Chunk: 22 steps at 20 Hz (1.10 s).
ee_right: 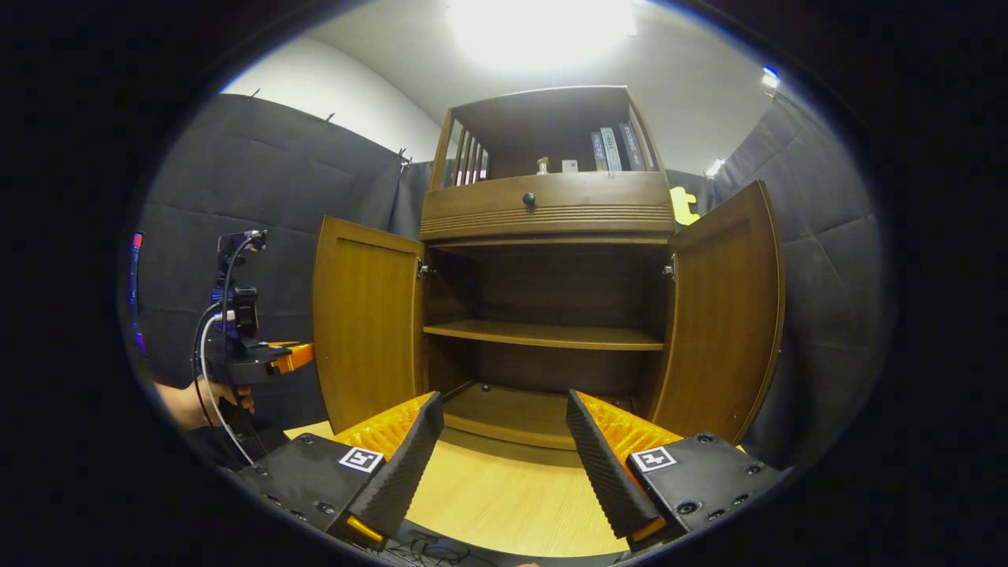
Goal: Open the right door of the double-door shoe cabinet with the right hand, and open the left door with the left hand.
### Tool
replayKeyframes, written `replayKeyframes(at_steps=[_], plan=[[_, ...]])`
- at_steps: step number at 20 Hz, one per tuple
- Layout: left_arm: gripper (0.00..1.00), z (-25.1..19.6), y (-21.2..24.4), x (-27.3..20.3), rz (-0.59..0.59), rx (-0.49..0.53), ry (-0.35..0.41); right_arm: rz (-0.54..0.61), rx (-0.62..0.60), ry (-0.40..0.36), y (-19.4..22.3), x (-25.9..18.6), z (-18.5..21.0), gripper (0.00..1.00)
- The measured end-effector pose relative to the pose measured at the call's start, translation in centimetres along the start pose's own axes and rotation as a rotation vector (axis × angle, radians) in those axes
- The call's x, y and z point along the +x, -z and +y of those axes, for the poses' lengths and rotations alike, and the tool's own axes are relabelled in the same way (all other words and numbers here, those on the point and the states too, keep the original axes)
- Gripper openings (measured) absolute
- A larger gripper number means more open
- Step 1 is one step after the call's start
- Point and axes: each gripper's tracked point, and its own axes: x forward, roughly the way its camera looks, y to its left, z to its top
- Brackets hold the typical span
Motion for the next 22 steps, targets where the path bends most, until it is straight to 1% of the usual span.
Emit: replayKeyframes(at_steps=[1,3,4,5,6,8,9,10,11,14,15,17,18,20,22], plan=[[0.19,0.2,0.1,-0.1,0.003,-0.010,-0.006,-0.002,0.005,-0.008,-0.1,-0.2,0.1,0.98],[0.19,0.5,0.3,-1.3,0.003,-0.009,-0.011,0.000,0.003,0.002,0.0,-0.5,-0.5,0.99],[0.19,0.2,0.2,-1.8,0.002,-0.010,-0.004,-0.001,0.001,0.008,-0.1,-0.7,-0.9,0.97],[0.19,-0.4,0.1,-2.7,0.002,-0.010,0.008,-0.004,0.003,0.010,-0.3,-0.8,-1.2,0.99],[0.19,-1.1,0.0,-3.7,0.004,-0.006,0.018,-0.009,0.008,0.010,-0.5,-1.2,-1.6,0.97],[0.19,-3.0,-0.6,-5.7,0.001,0.002,0.051,-0.013,0.014,0.010,-0.8,-1.9,-2.4,1.00],[0.17,-4.1,-1.1,-7.0,-0.004,0.004,0.068,-0.008,0.017,0.008,-0.8,-2.4,-2.8,0.99],[0.19,-5.1,-1.5,-8.1,-0.007,0.004,0.087,-0.005,0.019,0.013,-0.8,-3.0,-3.5,0.99],[0.18,-6.3,-1.9,-9.2,-0.013,0.005,0.103,-0.008,0.020,0.023,-1.0,-3.6,-4.2,0.97],[0.15,-9.1,-3.3,-12.0,-0.026,-0.001,0.142,-0.020,0.023,0.054,-1.5,-5.1,-6.1,0.97],[0.14,-9.9,-3.6,-13.0,-0.029,-0.002,0.151,-0.024,0.024,0.065,-1.7,-5.6,-6.7,0.99],[0.18,-11.1,-4.0,-14.6,-0.034,0.007,0.163,-0.032,0.032,0.085,-1.8,-6.5,-7.7,0.99],[0.19,-11.5,-4.2,-15.4,-0.040,0.018,0.165,-0.039,0.036,0.096,-1.9,-6.9,-8.1,0.97],[0.19,-12.3,-4.1,-16.9,-0.045,0.039,0.171,-0.045,0.035,0.120,-1.9,-7.7,-8.9,0.99],[0.19,-13.1,-3.6,-18.1,-0.032,0.036,0.180,-0.044,0.033,0.134,-1.6,-8.4,-9.4,0.99]])
